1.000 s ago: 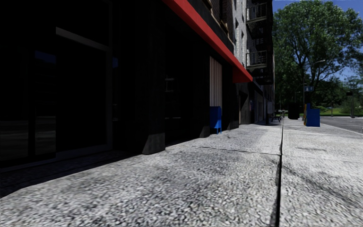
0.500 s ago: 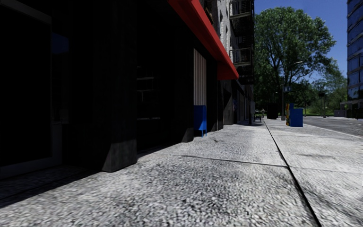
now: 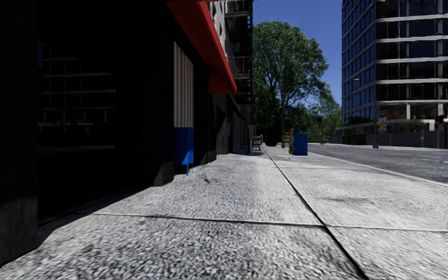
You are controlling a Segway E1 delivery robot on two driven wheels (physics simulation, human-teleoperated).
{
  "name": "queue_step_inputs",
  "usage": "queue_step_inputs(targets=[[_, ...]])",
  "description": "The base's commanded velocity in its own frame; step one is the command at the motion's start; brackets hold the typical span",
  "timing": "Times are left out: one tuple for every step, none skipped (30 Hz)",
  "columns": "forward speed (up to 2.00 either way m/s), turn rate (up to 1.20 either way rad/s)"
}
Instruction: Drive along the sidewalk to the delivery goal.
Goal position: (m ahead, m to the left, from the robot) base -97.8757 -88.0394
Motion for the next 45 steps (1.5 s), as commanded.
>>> queue_step_inputs(targets=[[1.93,-0.71],[1.91,-0.71],[1.88,-0.71],[1.88,-0.71],[1.78,-0.71],[1.69,-0.71],[1.65,-0.71],[1.61,-0.71],[1.55,-0.71],[1.55,-0.71],[1.52,-0.71],[1.50,-0.71],[1.48,-0.71],[1.48,-0.71],[1.44,-0.72],[1.40,-0.78],[1.37,-0.82],[1.36,-0.87],[1.36,-0.87],[1.36,-0.89],[1.36,-0.89],[1.36,-0.89],[1.36,-0.89],[1.36,-0.89],[1.36,-0.89],[1.36,-0.89],[1.36,-0.89],[1.36,-0.90],[1.36,-0.94],[1.36,-0.98],[1.36,-0.98],[1.36,-1.00],[1.36,-1.00],[1.36,-1.00],[1.36,-1.01],[1.36,-1.01],[1.36,-1.01],[1.36,-1.01],[1.36,-1.03],[1.36,-1.11],[1.36,-1.11],[1.36,-1.16],[1.36,-1.17],[1.36,-1.17],[1.36,-1.17]])
